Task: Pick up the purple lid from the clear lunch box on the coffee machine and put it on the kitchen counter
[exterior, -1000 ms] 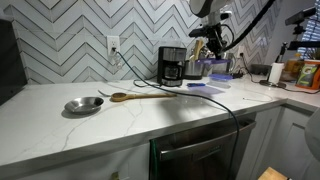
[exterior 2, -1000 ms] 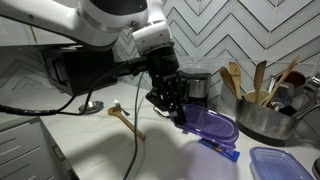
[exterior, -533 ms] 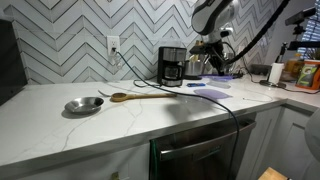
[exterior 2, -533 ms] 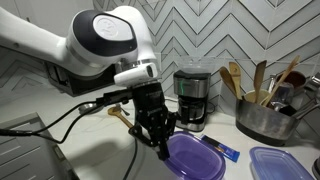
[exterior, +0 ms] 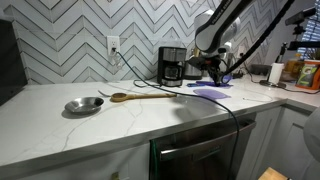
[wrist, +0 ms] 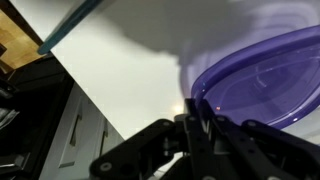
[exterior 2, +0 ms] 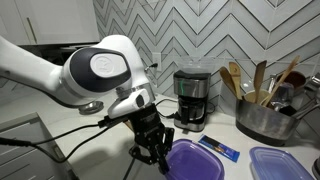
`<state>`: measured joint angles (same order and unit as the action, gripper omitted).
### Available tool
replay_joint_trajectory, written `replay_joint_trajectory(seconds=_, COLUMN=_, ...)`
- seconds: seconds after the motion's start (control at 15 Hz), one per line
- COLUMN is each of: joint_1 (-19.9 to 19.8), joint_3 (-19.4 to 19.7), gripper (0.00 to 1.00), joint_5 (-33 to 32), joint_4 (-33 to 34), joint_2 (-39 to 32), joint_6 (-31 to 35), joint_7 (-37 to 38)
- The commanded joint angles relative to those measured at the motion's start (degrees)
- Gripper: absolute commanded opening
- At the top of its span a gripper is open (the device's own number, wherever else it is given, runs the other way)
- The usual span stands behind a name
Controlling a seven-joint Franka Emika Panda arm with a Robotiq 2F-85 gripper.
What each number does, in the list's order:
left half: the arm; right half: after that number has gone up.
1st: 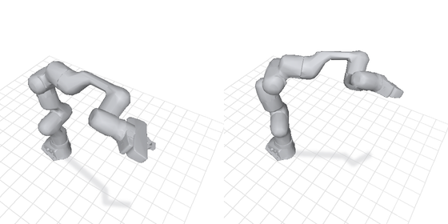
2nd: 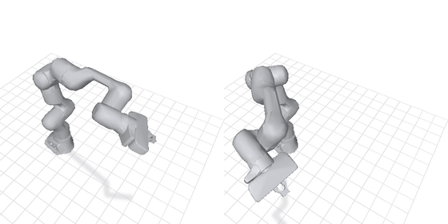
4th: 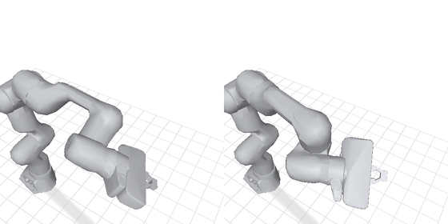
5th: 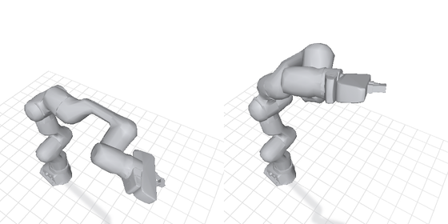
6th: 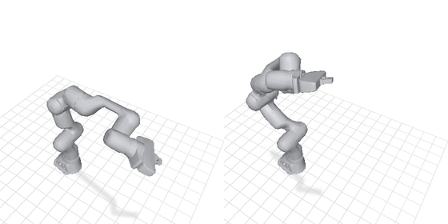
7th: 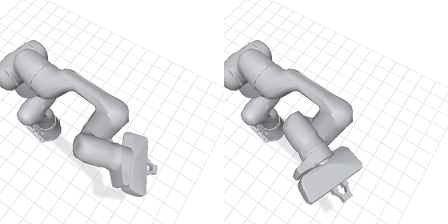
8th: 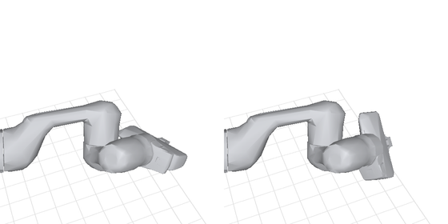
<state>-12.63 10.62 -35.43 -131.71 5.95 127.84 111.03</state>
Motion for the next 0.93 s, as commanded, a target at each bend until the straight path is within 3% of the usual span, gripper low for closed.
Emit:
replay_joint_trajectory(seconds=0.0, joint_1=-1.35, joint_3=0.02, gripper=0.02, joint_5=-5.97, joint_4=-2.08, joint_2=-1.37, joint_6=5.96, joint_7=6.97)
replay_joint_trajectory(seconds=0.67, joint_1=-1.47, joint_3=2.59, gripper=0.02, joint_5=-12.73, joint_4=-0.41, joint_2=-8.12, joint_6=11.04, joint_7=11.93)
replay_joint_trajectory(seconds=0.8, joint_1=-1.31, joint_3=2.97, gripper=0.33, joint_5=-12.59, joint_4=-0.63, joint_2=-7.37, joint_6=11.10, joint_7=10.14)
replay_joint_trajectory(seconds=0.87, joint_1=-1.13, joint_3=2.93, gripper=0.39, joint_5=-12.51, joint_4=-1.33, joint_2=-5.70, joint_6=10.56, joint_7=8.42)
